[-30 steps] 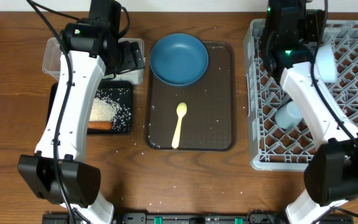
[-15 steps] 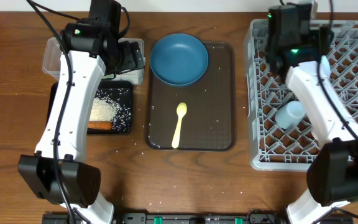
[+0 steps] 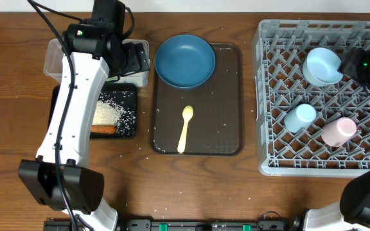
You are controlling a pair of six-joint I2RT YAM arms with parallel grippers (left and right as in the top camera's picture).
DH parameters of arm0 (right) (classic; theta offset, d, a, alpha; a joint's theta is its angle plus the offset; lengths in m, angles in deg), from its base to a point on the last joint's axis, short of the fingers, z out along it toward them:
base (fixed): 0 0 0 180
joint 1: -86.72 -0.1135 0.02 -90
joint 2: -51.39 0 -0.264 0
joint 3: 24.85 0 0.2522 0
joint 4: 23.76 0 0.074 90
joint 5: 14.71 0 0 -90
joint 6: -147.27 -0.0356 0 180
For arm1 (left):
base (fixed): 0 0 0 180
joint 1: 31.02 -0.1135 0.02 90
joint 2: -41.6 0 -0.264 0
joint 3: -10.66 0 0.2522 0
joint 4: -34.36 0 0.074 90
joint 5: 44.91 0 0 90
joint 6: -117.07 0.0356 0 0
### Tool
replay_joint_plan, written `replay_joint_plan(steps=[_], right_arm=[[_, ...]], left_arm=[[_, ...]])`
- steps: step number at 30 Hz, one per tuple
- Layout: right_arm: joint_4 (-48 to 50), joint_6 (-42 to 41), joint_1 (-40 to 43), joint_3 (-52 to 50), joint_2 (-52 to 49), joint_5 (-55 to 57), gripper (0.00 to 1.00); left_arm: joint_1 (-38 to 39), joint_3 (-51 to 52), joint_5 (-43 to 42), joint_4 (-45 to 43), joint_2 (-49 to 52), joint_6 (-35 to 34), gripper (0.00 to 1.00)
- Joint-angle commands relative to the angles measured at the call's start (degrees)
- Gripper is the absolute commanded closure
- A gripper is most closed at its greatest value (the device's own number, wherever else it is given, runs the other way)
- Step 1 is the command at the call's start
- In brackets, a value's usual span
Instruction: Sort waste into correct bins and load items into the dishwasher rack
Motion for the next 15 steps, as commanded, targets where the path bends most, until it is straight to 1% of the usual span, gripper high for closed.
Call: replay_joint_plan(steps=[1,6,12,15], right_arm=[[0.2,-2.6,1.4,-1.8,-0.1,-6.8,0.38],[2.6,-3.3,1.2,-5.1,-1.6,-6.7,0.39],[4.5,-3.7,1.3,-7.5,-4.8,-6.7,0.51],[5.2,-3.7,1.3,-8.6,-5.5,-6.7,0.55]], left_arm=[[-0.1,0.1,0.7,0.2,0.2,-0.1,0.04],[-0.1,0.1,0.7,0.2,0.2,-0.1,0.04],[-0.1,0.1,0.7,0.2,0.2,-0.1,0.04],[-0.1,0.1,0.7,0.2,0.2,-0.1,0.04]])
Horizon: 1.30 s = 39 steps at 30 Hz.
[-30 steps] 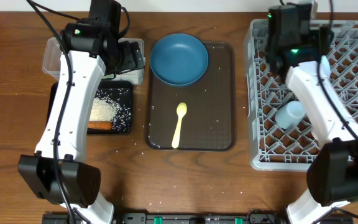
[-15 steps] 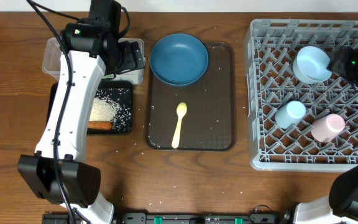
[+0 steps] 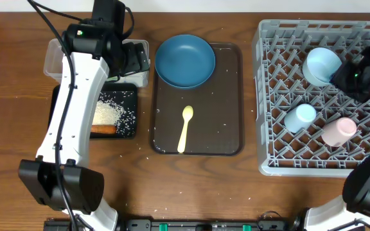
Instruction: Sort waste into correct bins and load items into the dishwasher rack
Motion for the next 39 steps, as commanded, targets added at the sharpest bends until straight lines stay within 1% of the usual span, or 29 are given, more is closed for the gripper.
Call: replay_joint_plan(steps=[1,6,8,10,12,16,20,23,25,27,32,36,39], right_arm=[[0.8,-0.8,-0.1,-1.4,-1.0,-0.6,0.57],[2.3,-1.6,-0.1,-1.9,-2.3,-0.6,0.71],[2.8,-1.8,-0.1,-1.9,-2.3,-0.6,0.81],[3.5,-1.9,-0.1,-1.9,-2.3,-0.7,0.88],[4.0,-2.5,-0.1,-1.9,-2.3,-0.7,0.99],[5.1,-2.4,-0.1,-1.9,-1.7,-0.7,0.99],[5.0,-1.6,-0.3,0.4,1.8,-0.3,0.99],[4.5,-1.6,-0.9,3.6,5.0,3.2,0.99],[3.5,-1.5,-2.0,6.1,7.2,8.1,0.99],[2.6,0.3,-4.1,8.5,9.0,14.4,0.99],[-0.1,4.5,-14.1,14.1,9.7,37.8,0.99],[2.0,7.9,-23.5,14.2,9.1,56.8,0.99],[5.4,11.8,-29.0,14.2,6.8,68.0,0.99]], left_arm=[[-0.1,0.1,0.7,0.2,0.2,-0.1,0.04],[-0.1,0.1,0.7,0.2,0.2,-0.1,0.04],[-0.1,0.1,0.7,0.2,0.2,-0.1,0.04],[-0.1,0.1,0.7,0.2,0.2,-0.1,0.04],[-0.1,0.1,0.7,0.2,0.2,-0.1,0.04],[-0.1,0.1,0.7,0.2,0.2,-0.1,0.04],[-0.1,0.1,0.7,0.2,0.2,-0.1,0.04],[-0.1,0.1,0.7,0.2,0.2,-0.1,0.04],[-0.1,0.1,0.7,0.2,0.2,-0.1,0.04],[-0.1,0.1,0.7,0.2,0.2,-0.1,0.04],[-0.1,0.1,0.7,0.2,0.2,-0.1,0.04],[-0.1,0.1,0.7,0.2,0.2,-0.1,0.04],[-0.1,0.1,0.7,0.2,0.2,-0.1,0.04]])
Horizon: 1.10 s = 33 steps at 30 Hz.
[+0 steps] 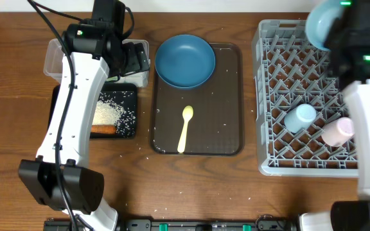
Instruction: Sort waste into correct bins and load items into the dishwasher rack
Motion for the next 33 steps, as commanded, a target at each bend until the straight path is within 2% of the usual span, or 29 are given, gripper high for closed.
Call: replay_joint_plan(steps=[1,11,16,25,33], right_arm=[[3.8,7.3,-5.9,0.0,-4.0,24.2,0.99],[20.5,25.1,-11.6,0.0,-20.6,45.3,0.99],[21.1,26.2,-11.6,0.0,-25.9,48.6,0.99],[21.0,25.5,-11.2,-0.2,-26.9,47.8,0.99],[21.2,25.5,-9.9,-1.9,-26.9,39.8,0.99]], left_arm=[[-0.1,0.1,0.7,0.2,0.2,-0.1,0.04],[-0.1,0.1,0.7,0.2,0.2,-0.1,0.04],[-0.1,0.1,0.7,0.2,0.2,-0.1,0.04],[-0.1,0.1,0.7,0.2,0.2,-0.1,0.04],[-0.1,0.1,0.7,0.2,0.2,-0.1,0.04]])
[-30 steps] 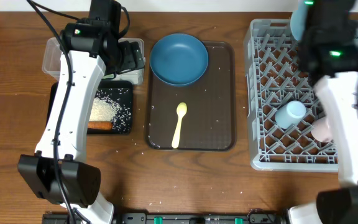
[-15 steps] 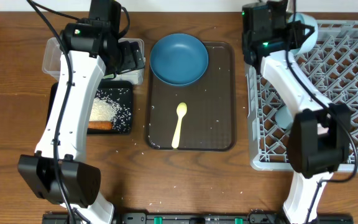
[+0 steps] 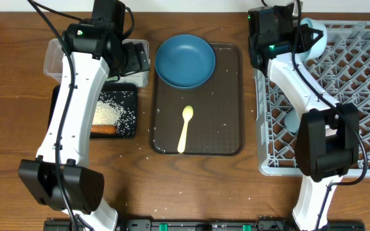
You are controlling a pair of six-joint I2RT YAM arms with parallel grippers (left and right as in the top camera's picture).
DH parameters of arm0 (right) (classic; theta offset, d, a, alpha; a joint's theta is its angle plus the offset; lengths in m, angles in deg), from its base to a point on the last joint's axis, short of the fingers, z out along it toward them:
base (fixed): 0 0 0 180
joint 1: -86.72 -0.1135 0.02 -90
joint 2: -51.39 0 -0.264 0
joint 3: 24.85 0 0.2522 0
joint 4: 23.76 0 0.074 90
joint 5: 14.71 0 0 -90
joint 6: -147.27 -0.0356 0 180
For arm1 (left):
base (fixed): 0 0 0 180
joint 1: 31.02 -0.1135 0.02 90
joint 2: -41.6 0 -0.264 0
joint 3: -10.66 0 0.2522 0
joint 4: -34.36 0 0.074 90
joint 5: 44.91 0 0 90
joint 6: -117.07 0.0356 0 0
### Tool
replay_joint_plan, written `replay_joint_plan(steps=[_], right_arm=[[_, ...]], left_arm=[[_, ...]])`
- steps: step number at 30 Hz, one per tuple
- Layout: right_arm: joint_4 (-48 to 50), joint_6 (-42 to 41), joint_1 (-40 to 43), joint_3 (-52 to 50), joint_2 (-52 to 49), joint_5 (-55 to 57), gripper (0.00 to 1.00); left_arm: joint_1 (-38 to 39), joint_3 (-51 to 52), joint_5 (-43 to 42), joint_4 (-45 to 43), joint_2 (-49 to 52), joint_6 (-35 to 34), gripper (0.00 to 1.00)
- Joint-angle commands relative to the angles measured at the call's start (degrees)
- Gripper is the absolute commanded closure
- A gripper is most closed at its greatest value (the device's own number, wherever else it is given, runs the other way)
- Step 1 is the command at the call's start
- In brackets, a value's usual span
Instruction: Sort waste into correct bins and load items into the dishwasher rack
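A dark blue bowl (image 3: 185, 61) sits at the far end of the brown tray (image 3: 227, 128), and a yellow spoon (image 3: 185, 128) lies in the tray's middle. My right gripper (image 3: 300, 40) hangs over the far left corner of the grey dishwasher rack (image 3: 358, 64), shut on a light blue bowl (image 3: 315, 35) that the arm half hides. A light blue cup (image 3: 290, 120) peeks out in the rack beside the arm. My left gripper (image 3: 133, 61) hovers at the clear bin (image 3: 56, 58); its jaws are not readable.
A black bin (image 3: 126, 125) holding rice and an orange piece (image 3: 103, 129) lies left of the tray, below the clear bin. The right arm crosses the rack's left half and covers part of it. Rice grains are scattered on the wood.
The right arm has swung left, carrying the light blue bowl from above the rack's far middle to its far left corner. The left arm has not moved.
The light blue bowl first lay in the rack's far part with my right gripper beside it, then on it. Later the bowl was lifted above the rack's far edge. Now it is held at the far left corner. The pink cup is now covered by the arm.
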Motion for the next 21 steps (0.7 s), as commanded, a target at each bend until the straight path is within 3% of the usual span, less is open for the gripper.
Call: replay_joint_plan(steps=[1,21], right_arm=[[0.2,0.2,1.5,-0.8,0.3,-1.9,0.99],[0.6,1.1,5.8,-0.9,-0.5,-14.6,0.99]], left_arm=[[-0.1,0.1,0.7,0.2,0.2,-0.1,0.04],[-0.1,0.1,0.7,0.2,0.2,-0.1,0.04]])
